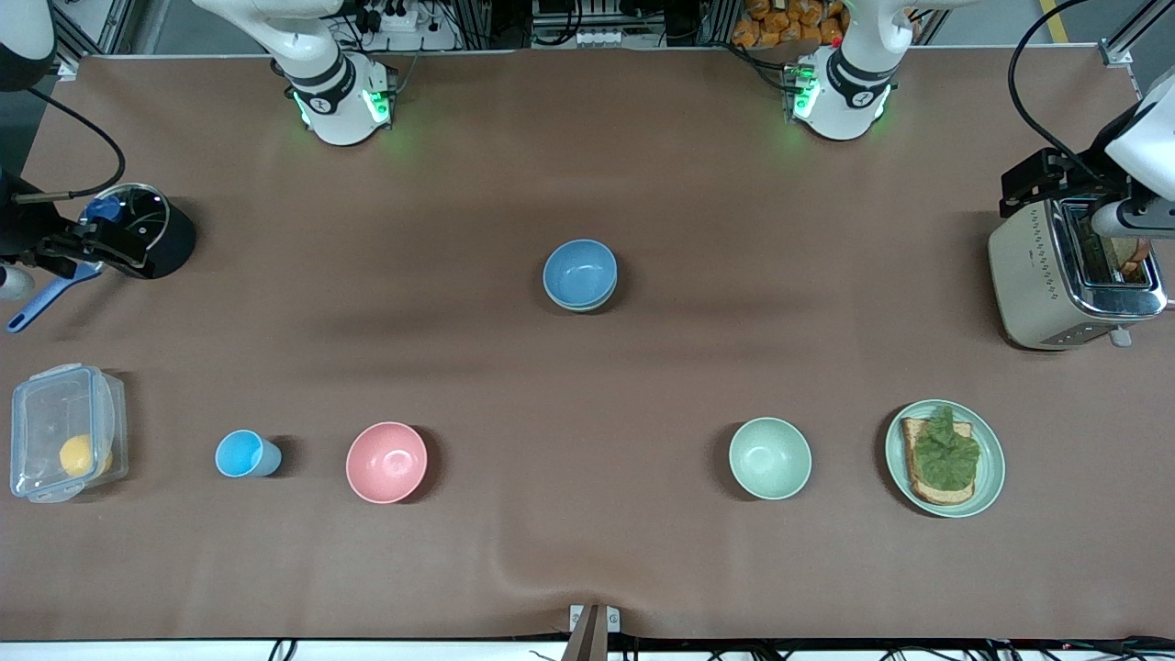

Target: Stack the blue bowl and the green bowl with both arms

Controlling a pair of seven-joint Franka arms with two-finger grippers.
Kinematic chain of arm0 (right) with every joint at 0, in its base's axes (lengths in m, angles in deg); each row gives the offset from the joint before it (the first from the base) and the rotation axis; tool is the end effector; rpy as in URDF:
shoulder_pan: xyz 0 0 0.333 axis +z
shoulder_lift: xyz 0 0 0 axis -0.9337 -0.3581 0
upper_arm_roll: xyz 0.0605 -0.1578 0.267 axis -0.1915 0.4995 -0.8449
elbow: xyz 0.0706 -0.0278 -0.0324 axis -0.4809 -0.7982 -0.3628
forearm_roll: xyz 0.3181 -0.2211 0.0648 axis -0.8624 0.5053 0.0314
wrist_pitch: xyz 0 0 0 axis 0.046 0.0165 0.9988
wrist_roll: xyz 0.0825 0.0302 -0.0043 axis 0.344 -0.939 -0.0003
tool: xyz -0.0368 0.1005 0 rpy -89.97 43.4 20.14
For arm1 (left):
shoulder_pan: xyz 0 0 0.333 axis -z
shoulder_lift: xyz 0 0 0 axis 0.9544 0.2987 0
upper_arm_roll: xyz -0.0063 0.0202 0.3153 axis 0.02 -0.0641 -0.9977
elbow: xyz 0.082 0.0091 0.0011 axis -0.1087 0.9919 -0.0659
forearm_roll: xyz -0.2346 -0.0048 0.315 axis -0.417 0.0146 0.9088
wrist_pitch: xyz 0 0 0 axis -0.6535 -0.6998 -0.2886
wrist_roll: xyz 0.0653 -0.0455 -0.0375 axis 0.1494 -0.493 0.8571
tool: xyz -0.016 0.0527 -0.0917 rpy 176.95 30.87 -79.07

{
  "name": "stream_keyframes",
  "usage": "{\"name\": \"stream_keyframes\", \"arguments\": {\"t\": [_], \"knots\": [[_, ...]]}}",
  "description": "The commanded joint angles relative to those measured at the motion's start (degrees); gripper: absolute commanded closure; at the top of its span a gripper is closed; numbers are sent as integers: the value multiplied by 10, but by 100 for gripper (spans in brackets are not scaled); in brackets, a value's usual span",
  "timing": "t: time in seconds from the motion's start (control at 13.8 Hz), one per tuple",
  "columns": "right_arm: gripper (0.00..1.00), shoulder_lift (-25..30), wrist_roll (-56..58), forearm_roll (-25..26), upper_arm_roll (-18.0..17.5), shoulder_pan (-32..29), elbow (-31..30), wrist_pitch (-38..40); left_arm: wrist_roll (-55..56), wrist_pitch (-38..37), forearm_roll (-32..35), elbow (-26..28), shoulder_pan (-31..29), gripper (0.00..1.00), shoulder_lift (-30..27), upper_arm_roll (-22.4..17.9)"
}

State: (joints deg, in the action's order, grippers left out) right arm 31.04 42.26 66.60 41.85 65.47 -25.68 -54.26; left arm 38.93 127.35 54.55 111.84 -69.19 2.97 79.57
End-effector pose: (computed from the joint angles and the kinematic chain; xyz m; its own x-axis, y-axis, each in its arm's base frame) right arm 0.5655 -0.0267 0.5956 0.9998 -0.0179 -0.0028 -0.0179 -0.9998 0.0001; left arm 0.5351 -0.0349 0.6369 0.9940 -0.0714 -0.0832 -0.0741 -0.9968 -0.0296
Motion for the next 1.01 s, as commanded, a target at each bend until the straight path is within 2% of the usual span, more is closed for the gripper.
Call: {"name": "stream_keyframes", "arguments": {"t": [0.0, 0.94], "knots": [[0, -6, -1, 8, -3, -2, 14, 5, 21, -12, -22, -7, 3, 0, 0, -1], [0, -7, 0, 9, -3, -4, 13, 7, 25, -10, -24, -6, 5, 0, 2, 0]]}}
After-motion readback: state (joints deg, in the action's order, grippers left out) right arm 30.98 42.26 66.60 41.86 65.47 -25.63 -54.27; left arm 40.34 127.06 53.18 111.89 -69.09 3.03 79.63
